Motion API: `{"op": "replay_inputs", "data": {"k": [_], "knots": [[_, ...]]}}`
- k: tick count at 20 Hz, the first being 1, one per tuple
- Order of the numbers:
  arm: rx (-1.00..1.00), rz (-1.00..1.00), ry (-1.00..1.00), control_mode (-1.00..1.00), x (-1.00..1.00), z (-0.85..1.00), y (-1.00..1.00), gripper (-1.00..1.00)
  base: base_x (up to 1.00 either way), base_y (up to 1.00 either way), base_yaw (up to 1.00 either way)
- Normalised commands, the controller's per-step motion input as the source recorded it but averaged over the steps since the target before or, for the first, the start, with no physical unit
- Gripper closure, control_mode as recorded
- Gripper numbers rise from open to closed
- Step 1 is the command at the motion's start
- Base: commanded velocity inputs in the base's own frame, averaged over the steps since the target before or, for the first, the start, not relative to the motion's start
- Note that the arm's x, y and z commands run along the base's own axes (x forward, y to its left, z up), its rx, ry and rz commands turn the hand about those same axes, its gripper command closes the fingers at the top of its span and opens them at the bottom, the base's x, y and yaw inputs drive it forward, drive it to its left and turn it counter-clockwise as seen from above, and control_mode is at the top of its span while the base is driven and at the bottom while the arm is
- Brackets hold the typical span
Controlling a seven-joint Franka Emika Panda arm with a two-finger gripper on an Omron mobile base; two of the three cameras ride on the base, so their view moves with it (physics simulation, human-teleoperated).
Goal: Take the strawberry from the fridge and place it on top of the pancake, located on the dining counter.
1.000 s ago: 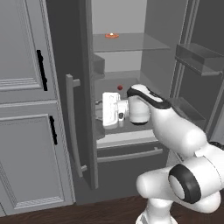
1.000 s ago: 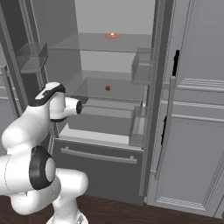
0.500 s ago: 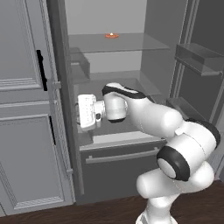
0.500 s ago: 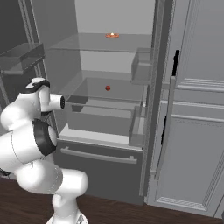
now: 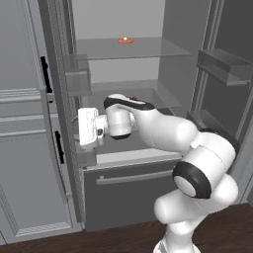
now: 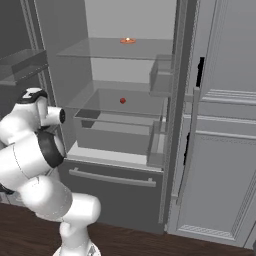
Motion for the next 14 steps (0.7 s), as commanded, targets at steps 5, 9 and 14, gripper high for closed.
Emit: {"op": "replay_inputs", "data": {"k": [5, 9, 14], "knots": [[0.09, -0.11, 0.00, -1.00, -0.08, 0.00, -0.86, -1.00, 0.00, 0.00, 0.00], [0.08, -0.08, -0.02, -1.00, -0.10, 0.08, -1.00, -1.00, 0.00, 0.00, 0.00], [-0.01, 0.00, -0.08, -1.00, -0.16, 0.57, -1.00, -1.00, 0.00, 0.00, 0.00]]}}
